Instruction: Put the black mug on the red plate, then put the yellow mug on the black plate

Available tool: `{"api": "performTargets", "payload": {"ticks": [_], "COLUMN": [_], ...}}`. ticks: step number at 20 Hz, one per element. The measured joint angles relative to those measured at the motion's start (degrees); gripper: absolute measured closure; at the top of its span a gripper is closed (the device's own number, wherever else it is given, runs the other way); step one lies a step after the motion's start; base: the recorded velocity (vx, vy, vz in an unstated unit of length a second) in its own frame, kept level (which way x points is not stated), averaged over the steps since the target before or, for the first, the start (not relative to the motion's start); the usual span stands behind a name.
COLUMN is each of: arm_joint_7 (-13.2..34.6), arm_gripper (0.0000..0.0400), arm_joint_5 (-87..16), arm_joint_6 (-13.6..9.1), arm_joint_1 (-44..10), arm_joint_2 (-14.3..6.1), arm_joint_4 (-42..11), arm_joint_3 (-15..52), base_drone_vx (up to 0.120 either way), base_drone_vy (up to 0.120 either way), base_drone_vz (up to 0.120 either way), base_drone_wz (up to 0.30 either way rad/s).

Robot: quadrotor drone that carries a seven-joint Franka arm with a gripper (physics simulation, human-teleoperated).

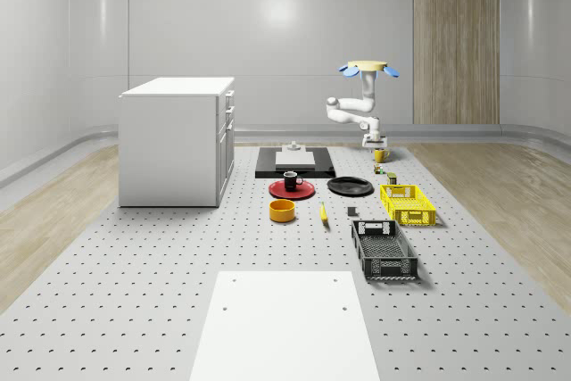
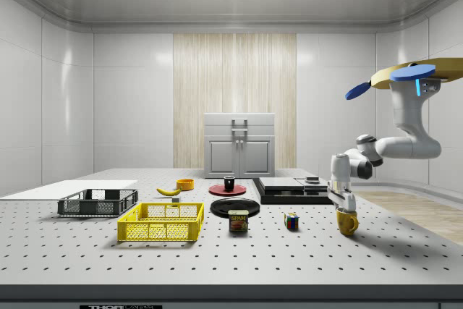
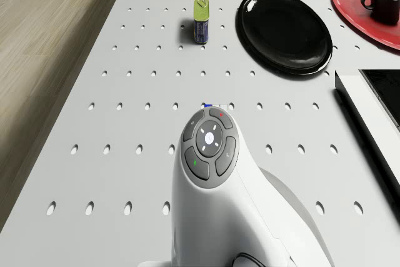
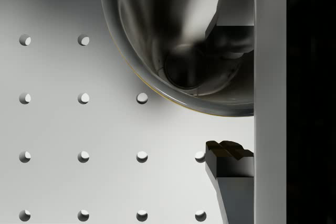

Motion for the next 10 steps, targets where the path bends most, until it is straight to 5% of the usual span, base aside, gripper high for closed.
{"api": "performTargets", "payload": {"ticks": [4,10], "arm_joint_7": [0.0,-0.1], "arm_gripper": [0.0259,0.0283], "arm_joint_5": [-0.1,0.8], "arm_joint_6": [-0.1,-0.7], "arm_joint_1": [0.0,0.3], "arm_joint_2": [0.1,0.3], "arm_joint_4": [0.0,-0.4], "arm_joint_3": [0.0,1.0], "base_drone_vx": [0.000,0.000], "base_drone_vy": [0.000,0.000], "base_drone_vz": [0.000,0.020], "base_drone_wz": [0.000,0.000]}}
